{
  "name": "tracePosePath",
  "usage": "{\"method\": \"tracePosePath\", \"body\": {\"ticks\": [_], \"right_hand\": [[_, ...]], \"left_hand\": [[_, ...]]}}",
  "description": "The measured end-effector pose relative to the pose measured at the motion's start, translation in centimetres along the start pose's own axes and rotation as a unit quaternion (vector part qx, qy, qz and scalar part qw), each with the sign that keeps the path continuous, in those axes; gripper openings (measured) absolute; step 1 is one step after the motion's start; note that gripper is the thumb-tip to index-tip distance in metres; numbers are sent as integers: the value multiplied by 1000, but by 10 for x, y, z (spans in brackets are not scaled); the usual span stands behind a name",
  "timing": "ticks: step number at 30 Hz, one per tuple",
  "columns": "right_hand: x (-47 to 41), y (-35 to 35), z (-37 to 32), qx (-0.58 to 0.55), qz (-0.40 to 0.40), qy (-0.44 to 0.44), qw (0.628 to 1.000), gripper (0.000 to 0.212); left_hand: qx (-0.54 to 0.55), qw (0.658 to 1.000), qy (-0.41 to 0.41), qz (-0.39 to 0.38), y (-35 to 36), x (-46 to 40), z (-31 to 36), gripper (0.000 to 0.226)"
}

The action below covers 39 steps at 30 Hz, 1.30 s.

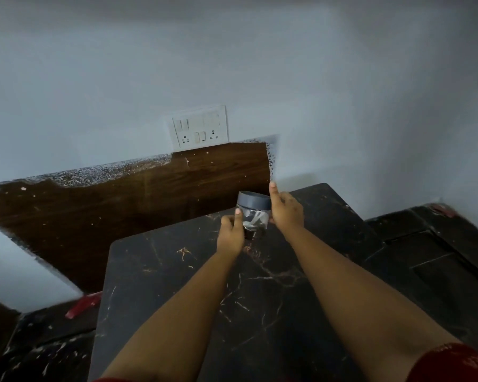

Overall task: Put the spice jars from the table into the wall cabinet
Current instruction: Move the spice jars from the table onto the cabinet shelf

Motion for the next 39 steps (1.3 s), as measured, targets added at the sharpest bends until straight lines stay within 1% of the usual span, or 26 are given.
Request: {"method": "tracePosePath", "body": {"ticks": [2, 3, 4, 5, 7, 9, 11, 15, 17, 20, 23, 24, 27, 31, 33, 36, 39], "right_hand": [[-4, -1, -11, -26, -17, -6, 999, 55], [-5, 0, -15, -68, -31, 13, 997, 49], [-4, 2, -17, -134, -53, 53, 988, 43], [0, 6, -19, -201, -85, 101, 971, 38], [9, 14, -26, -296, -148, 157, 931, 39], [14, 18, -33, -358, -179, 177, 899, 42], [15, 18, -39, -392, -189, 182, 882, 41], [15, 13, -48, -423, -191, 187, 866, 39], [14, 13, -48, -445, -187, 199, 853, 37], [14, 14, -48, -456, -188, 200, 846, 31], [17, 16, -49, -447, -206, 206, 846, 28], [18, 16, -49, -445, -211, 210, 845, 28], [19, 17, -50, -434, -212, 213, 849, 28], [18, 19, -50, -417, -209, 203, 861, 28], [17, 20, -48, -411, -203, 201, 866, 28], [15, 21, -43, -410, -181, 215, 868, 27], [13, 22, -43, -417, -177, 222, 864, 26]], "left_hand": [[28, 1000, 0, 13, -7, -4, 12, 48], [65, 998, -13, 5, -7, -5, 18, 49], [117, 992, -40, -18, -4, -5, 21, 52], [170, 982, -68, -45, -1, -2, 27, 55], [238, 962, -100, -88, 4, 4, 39, 59], [259, 955, -111, -96, 7, 7, 44, 61], [276, 949, -116, -96, 6, 8, 48, 63], [302, 942, -121, -89, 0, 4, 50, 61], [313, 939, -118, -74, -2, 2, 51, 63], [326, 937, -110, -64, -3, 1, 53, 77], [326, 937, -85, -93, -1, 5, 63, 90], [322, 938, -74, -101, -1, 5, 65, 89], [294, 949, -60, -101, -2, 3, 66, 73], [246, 963, -64, -89, -3, 2, 62, 70], [245, 964, -60, -82, -5, 0, 63, 65], [244, 966, -64, -53, -13, 0, 66, 49], [257, 962, -78, -43, -16, 2, 66, 46]]}}
Point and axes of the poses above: each hand's wrist, its own x-axis away from the middle knuckle, its own y-axis out of the palm, z = x × y, the point moved 7 cm from there along -x, towards the middle knuckle, and after that the axes turned 11 degrees about z, right-handed, at the moved point
